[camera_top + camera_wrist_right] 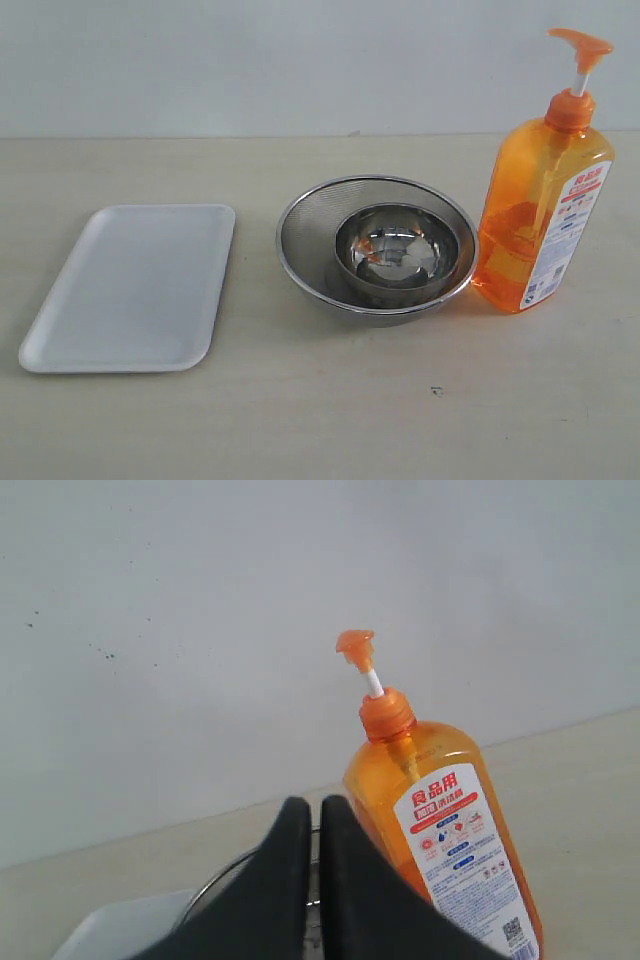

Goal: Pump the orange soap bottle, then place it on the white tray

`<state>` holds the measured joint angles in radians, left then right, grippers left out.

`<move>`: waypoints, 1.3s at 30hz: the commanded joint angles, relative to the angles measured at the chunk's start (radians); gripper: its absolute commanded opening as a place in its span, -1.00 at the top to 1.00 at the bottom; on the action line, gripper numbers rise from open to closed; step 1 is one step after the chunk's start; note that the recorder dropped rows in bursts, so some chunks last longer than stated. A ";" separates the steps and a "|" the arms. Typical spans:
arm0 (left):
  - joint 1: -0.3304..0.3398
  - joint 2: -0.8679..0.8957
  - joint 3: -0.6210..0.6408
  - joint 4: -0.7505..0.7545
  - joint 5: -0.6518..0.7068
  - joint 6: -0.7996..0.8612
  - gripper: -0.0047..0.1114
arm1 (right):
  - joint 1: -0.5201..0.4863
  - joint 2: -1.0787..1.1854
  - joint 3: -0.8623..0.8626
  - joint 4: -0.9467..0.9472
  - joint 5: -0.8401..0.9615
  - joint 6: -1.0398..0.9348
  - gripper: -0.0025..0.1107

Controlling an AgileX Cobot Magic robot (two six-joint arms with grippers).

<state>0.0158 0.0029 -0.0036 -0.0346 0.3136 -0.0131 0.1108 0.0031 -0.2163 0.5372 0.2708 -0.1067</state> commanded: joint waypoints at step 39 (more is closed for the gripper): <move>0.003 -0.003 0.004 -0.002 -0.011 -0.001 0.82 | 0.000 0.787 -0.532 0.525 0.155 -0.813 -0.50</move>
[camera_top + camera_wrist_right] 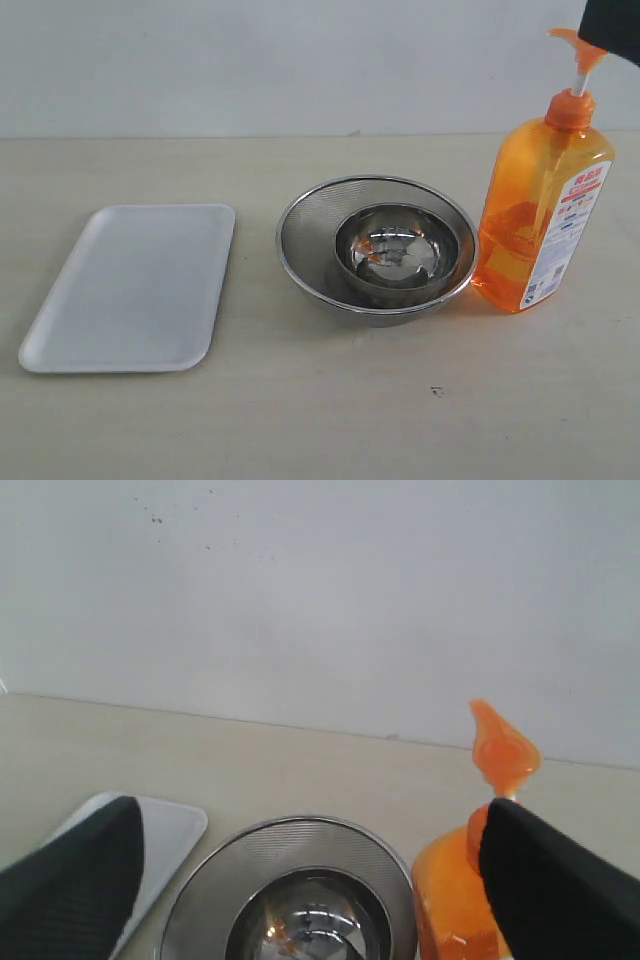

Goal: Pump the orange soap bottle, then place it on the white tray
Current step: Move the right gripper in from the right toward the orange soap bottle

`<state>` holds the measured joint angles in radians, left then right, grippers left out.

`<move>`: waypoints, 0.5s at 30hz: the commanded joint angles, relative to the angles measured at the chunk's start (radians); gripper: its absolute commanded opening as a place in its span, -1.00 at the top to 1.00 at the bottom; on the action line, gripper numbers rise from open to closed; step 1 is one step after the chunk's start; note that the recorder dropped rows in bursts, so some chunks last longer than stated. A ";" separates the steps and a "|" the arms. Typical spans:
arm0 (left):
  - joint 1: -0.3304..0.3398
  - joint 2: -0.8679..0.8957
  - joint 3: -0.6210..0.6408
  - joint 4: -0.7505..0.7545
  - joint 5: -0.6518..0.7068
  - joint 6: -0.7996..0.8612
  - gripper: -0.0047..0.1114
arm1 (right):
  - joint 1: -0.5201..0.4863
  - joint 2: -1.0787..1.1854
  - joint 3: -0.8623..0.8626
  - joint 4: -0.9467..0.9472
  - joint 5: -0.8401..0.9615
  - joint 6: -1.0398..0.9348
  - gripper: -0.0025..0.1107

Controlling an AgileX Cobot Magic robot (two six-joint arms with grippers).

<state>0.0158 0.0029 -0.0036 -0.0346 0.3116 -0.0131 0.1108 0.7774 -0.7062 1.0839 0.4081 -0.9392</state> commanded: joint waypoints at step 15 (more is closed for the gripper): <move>0.003 -0.003 0.004 -0.002 -0.009 -0.001 0.82 | 0.000 0.013 -0.044 -0.211 0.008 0.170 -0.50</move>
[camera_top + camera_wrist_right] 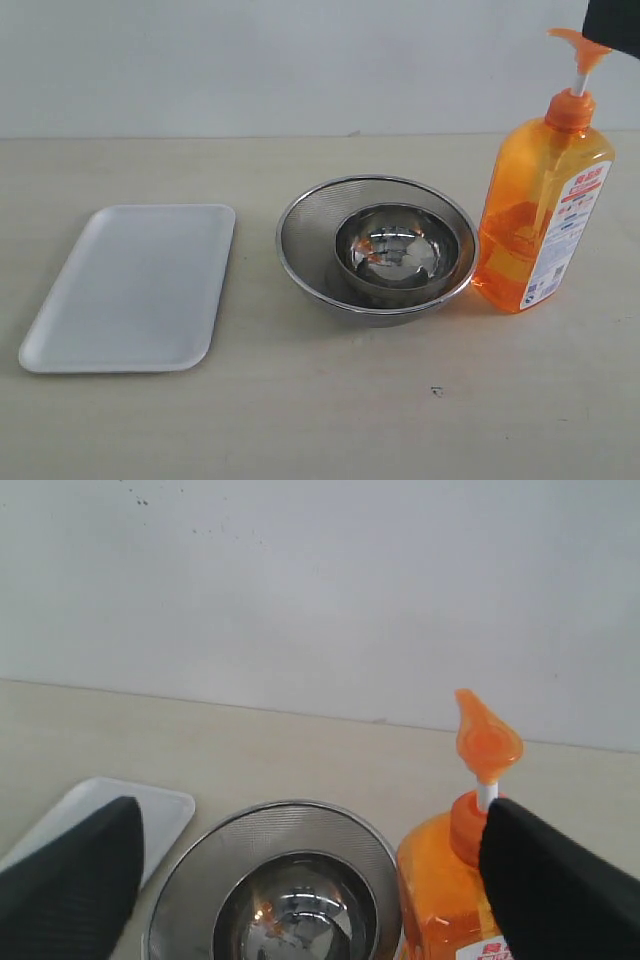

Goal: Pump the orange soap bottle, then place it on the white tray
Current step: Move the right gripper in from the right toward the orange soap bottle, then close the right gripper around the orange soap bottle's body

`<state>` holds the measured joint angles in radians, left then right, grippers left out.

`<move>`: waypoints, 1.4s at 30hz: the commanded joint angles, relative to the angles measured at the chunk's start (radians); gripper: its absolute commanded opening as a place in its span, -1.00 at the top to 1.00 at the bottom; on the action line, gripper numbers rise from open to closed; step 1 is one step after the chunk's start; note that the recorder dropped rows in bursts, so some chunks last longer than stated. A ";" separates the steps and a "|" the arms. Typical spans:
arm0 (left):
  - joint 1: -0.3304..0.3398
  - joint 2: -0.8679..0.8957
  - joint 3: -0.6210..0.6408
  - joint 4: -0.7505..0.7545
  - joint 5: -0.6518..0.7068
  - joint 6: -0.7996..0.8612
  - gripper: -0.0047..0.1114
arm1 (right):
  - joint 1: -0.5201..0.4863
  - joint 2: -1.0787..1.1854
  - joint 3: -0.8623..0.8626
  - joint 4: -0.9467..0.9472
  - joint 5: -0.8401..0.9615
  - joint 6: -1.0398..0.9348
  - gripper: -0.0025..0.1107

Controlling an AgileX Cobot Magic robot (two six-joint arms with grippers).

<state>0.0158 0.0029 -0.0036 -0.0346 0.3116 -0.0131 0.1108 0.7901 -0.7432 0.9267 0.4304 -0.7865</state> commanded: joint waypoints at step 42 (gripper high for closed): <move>0.003 -0.003 0.004 -0.002 -0.005 0.001 0.82 | 0.309 0.587 0.519 -0.620 -1.403 0.714 -0.50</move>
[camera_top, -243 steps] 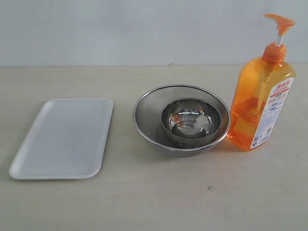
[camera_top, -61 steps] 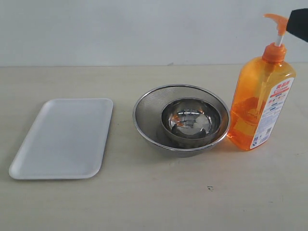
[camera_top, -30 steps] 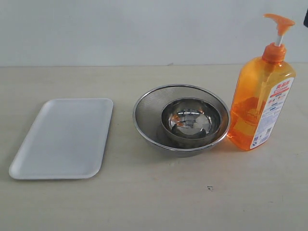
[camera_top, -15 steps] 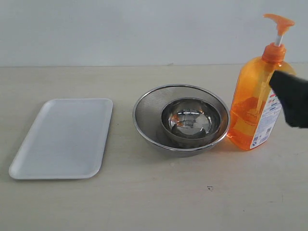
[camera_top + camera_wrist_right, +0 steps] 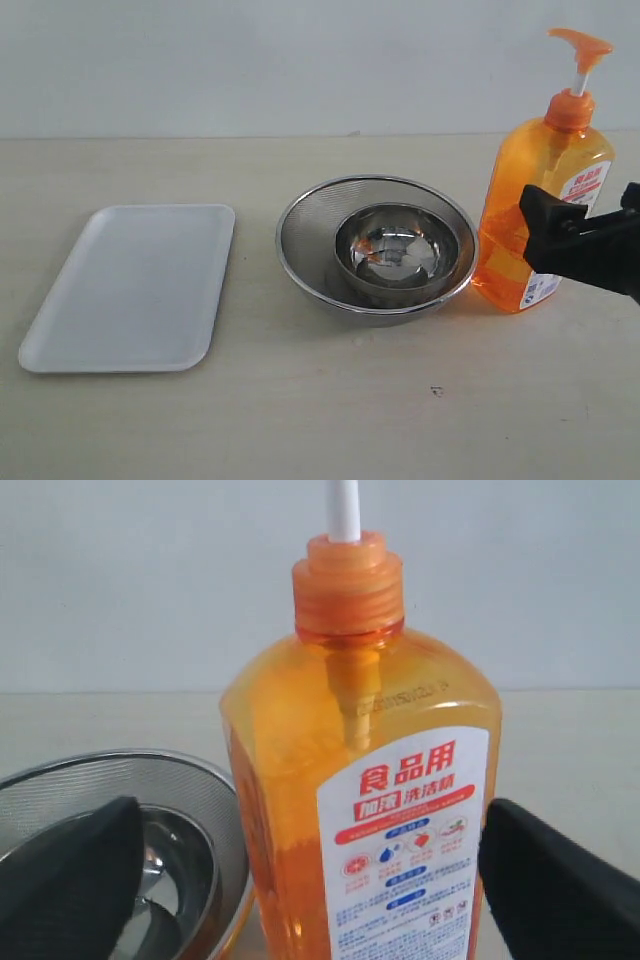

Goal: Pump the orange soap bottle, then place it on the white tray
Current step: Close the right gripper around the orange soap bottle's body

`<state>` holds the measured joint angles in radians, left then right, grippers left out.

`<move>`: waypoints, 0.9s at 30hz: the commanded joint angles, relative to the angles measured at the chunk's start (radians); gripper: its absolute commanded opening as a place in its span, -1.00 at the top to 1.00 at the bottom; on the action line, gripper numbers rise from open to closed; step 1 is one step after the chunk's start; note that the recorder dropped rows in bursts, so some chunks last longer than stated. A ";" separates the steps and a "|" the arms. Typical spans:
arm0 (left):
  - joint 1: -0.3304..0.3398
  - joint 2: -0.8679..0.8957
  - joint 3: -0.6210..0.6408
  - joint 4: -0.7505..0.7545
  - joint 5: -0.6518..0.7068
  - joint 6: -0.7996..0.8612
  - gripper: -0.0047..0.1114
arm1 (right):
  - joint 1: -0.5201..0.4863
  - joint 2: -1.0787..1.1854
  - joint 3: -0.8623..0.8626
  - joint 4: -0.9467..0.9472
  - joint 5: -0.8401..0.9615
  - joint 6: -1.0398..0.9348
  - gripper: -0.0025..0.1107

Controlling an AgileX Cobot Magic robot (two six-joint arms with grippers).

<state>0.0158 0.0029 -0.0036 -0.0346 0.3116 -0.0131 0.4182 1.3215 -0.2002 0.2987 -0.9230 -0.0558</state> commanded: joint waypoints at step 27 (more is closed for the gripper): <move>0.003 -0.003 0.004 -0.002 -0.005 0.001 0.82 | 0.001 0.216 -0.112 0.112 -0.057 -0.071 0.25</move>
<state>0.0158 0.0029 -0.0036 -0.0346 0.3116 -0.0131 0.4185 1.5376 -0.3086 0.3972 -0.9933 -0.1206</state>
